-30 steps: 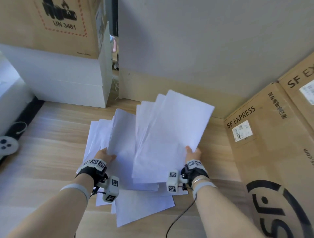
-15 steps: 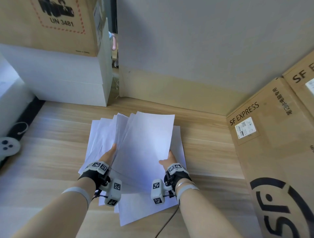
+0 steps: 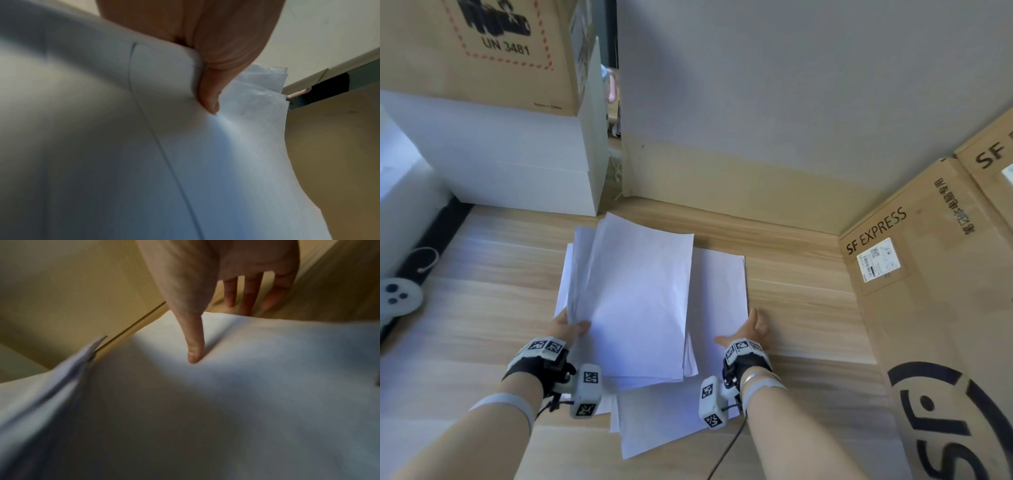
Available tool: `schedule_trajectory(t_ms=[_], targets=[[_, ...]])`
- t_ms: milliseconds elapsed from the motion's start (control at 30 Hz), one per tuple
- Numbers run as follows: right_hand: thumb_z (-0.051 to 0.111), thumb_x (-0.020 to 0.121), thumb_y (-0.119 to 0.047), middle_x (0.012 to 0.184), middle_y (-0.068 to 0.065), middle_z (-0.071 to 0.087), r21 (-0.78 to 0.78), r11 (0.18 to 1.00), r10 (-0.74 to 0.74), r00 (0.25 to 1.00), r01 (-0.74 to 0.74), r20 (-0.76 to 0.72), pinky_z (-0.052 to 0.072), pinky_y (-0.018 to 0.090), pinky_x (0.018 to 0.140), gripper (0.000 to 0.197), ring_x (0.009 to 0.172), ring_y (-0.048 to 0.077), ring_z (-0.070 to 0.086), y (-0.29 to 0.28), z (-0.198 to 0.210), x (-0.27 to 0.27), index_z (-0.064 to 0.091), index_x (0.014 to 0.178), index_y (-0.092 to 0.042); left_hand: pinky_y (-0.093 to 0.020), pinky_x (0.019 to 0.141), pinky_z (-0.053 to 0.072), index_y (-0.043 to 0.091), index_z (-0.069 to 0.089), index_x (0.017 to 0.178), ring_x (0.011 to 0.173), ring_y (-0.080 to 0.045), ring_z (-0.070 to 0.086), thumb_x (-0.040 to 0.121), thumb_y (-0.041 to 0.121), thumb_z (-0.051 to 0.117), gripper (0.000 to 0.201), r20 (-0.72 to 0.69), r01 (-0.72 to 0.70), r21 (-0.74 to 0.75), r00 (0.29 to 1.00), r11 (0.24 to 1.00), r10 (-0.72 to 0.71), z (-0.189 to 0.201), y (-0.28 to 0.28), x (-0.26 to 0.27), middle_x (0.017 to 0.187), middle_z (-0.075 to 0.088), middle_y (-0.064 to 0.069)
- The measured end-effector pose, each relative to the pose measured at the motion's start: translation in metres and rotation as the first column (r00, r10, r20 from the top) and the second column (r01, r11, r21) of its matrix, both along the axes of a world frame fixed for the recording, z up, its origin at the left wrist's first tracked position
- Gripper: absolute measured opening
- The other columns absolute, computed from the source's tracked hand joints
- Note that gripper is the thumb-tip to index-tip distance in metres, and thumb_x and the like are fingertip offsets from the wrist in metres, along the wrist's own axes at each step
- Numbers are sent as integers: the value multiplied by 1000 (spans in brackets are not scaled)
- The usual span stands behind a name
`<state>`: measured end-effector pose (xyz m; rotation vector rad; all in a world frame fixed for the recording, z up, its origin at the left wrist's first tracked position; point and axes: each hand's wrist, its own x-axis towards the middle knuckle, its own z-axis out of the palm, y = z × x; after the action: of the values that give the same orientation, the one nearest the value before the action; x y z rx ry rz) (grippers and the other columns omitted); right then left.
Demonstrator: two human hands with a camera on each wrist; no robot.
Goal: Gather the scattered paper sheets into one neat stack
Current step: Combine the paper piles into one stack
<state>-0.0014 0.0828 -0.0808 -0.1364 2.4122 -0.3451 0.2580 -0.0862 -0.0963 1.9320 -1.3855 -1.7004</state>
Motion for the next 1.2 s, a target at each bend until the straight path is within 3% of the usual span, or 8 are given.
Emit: schedule_trajectory(t_ms=[133,233,400,633,867,1000,1067,1200], targets=[[78,72,-9,154,15,20,-115,993,-21,997,30,74,29,41,113,108,140,29,30,-2,1,3,3,149,-16,-29,60,37,-8,46,129,70,-24,48,86,-11,51,44,-39,-37,8,999,999,38,-7,1,3,90,54,-13],[78,74,-12,151,14,31,-74,996,-36,994,43,99,31,35,111,102,138,26,36,-3,5,2,8,148,-5,-38,75,41,-8,46,130,85,-27,48,86,-12,51,44,-39,-81,18,996,997,81,-12,-1,8,99,53,-20],[62,87,-15,123,21,61,-48,999,-5,992,11,123,47,35,93,47,111,32,60,0,10,0,49,125,9,-33,83,33,-11,42,131,95,-27,44,86,-14,49,46,-65,-144,17,987,989,144,-9,-5,17,103,48,-18],[67,82,-22,146,16,32,-49,994,100,989,-96,105,40,32,103,65,128,30,47,-7,13,12,39,136,2,-34,81,34,-10,43,131,93,-28,45,86,-12,51,46,-40,-138,35,989,990,140,-16,5,15,102,48,-17],[67,81,-8,151,13,33,-171,984,73,986,-46,153,37,35,110,82,136,26,38,-13,6,22,18,147,-5,-34,80,34,-7,46,129,92,-29,45,86,-11,51,43,-22,-85,43,996,995,86,-16,5,10,102,50,-20],[63,84,-7,130,19,57,-186,982,2,995,17,100,47,31,89,49,117,31,57,1,9,-2,47,129,6,-35,80,37,-7,45,131,92,-27,46,86,-9,54,46,-2,-51,25,999,998,51,-17,6,5,108,56,-26],[59,88,-9,121,20,62,-186,982,-30,999,37,41,41,27,76,38,109,32,60,12,15,-19,53,122,7,-37,83,40,-2,47,129,92,-26,47,86,-7,55,44,7,-21,21,1000,1000,20,-16,6,1,115,58,-27],[55,87,-4,113,23,65,-275,955,-134,989,110,-69,41,28,78,26,89,27,58,32,16,-51,58,110,7,-46,90,44,-3,47,130,95,-36,56,86,-4,56,44,-14,8,39,1000,999,-7,-16,9,-8,122,57,-33]])
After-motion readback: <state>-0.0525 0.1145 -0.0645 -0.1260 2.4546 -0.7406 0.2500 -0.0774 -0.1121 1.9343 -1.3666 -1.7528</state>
